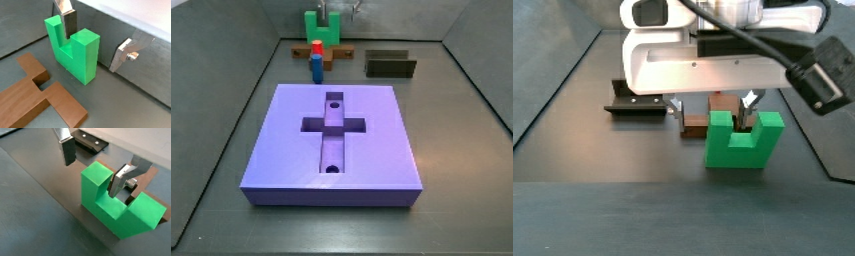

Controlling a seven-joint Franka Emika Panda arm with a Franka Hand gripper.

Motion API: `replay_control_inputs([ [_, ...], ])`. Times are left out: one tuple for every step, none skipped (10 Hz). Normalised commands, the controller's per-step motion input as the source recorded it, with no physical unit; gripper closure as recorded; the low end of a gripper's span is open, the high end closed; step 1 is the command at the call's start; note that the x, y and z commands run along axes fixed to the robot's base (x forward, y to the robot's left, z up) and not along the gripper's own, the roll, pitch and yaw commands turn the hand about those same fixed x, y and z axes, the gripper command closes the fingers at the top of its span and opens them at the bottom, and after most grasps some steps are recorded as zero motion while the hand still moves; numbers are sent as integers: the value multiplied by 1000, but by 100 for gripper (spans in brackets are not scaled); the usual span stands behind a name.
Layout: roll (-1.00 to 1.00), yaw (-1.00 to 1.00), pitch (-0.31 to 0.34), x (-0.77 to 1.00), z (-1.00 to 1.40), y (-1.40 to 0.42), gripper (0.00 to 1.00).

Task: Pick up the green object. Move up. Move to above the board. Insert the green object.
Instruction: Pick up the green object.

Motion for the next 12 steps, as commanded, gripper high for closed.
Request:
replay_control_inputs([
  [0, -246, -11, 0, -71, 131, 0],
  [-26, -37, 0, 106, -123, 109, 0],
  [-13, 0, 0, 71, -140, 0, 0],
  [0, 0, 0, 40, -91, -71, 0],
  [0, 0, 0, 26, -86, -126, 0],
  [0, 0, 0, 3, -77, -140, 0],
  [0, 0, 0, 46, -97, -57, 0],
  [0, 0, 0, 3, -129, -17, 0],
  [0, 0, 0, 0, -131, 0, 0],
  [6, 0, 0, 0, -177, 26, 0],
  [16, 0, 0, 0, -160, 34, 0],
  [77, 0, 0, 0, -134, 91, 0],
])
